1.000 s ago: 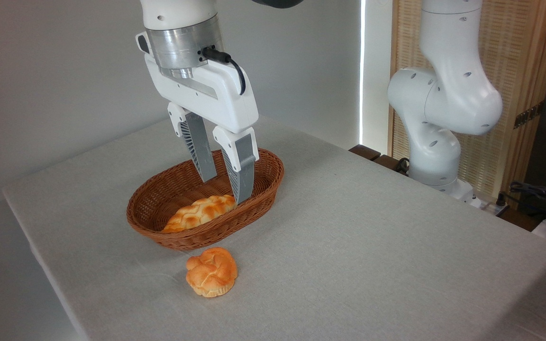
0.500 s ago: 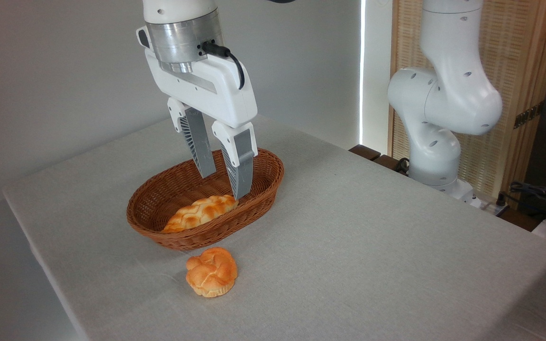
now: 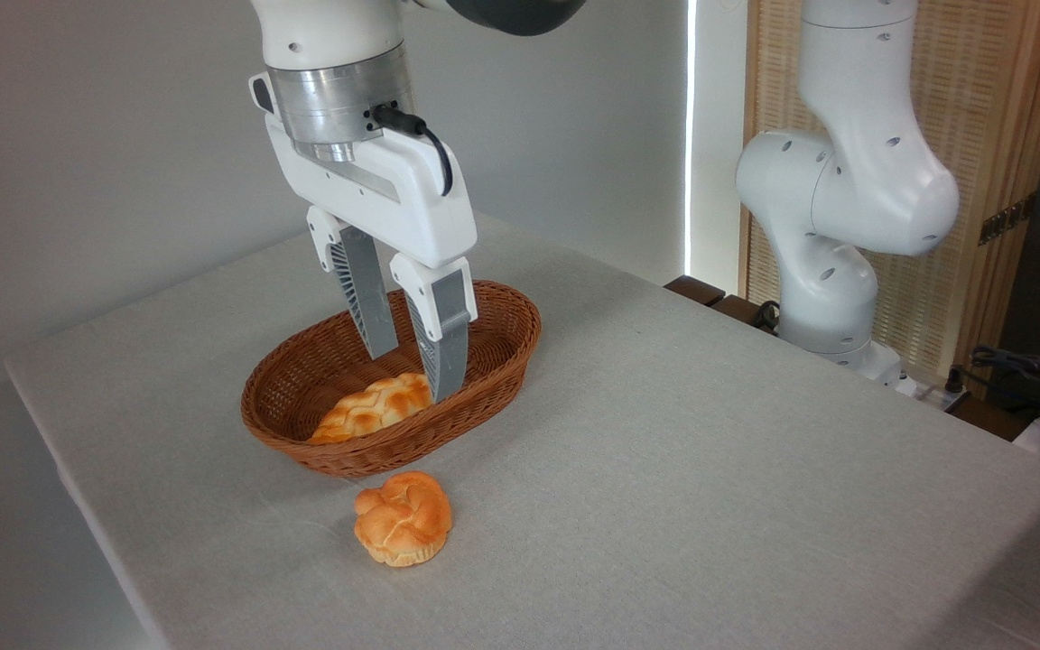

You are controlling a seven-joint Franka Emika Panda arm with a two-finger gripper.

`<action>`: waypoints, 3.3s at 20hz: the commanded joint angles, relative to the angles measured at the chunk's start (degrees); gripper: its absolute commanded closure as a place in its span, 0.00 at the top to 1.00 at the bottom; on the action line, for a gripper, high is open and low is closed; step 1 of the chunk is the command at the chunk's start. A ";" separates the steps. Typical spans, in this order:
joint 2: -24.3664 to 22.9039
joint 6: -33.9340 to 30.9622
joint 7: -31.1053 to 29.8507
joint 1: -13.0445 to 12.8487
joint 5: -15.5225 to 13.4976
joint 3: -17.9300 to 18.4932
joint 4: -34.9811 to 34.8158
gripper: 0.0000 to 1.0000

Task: Put bread into the basket
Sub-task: 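Move the open gripper over the basket toward the round bun, then lower the open gripper down around the round golden bun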

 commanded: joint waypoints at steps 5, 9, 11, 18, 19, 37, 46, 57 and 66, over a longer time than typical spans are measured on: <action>-0.36 -1.00 0.73 4.18 -0.31 0.24 0.25 1.00; -0.88 -0.74 0.64 4.44 -0.74 0.85 0.34 1.00; -0.89 -0.65 0.64 4.44 -0.74 0.85 0.25 1.00; -0.71 -0.65 -5.94 6.02 -0.92 1.11 -0.27 1.00; -0.88 -0.65 -7.52 6.11 -1.01 1.11 -0.80 1.00; 2.10 11.92 -25.46 4.79 -4.79 -1.43 -5.11 1.00; 5.00 14.64 -32.66 4.62 -5.05 -5.04 -5.72 1.00; 7.64 22.47 -35.75 4.09 0.12 -7.06 -12.49 1.00; 7.20 18.79 -35.05 4.09 3.55 -7.06 -12.49 1.00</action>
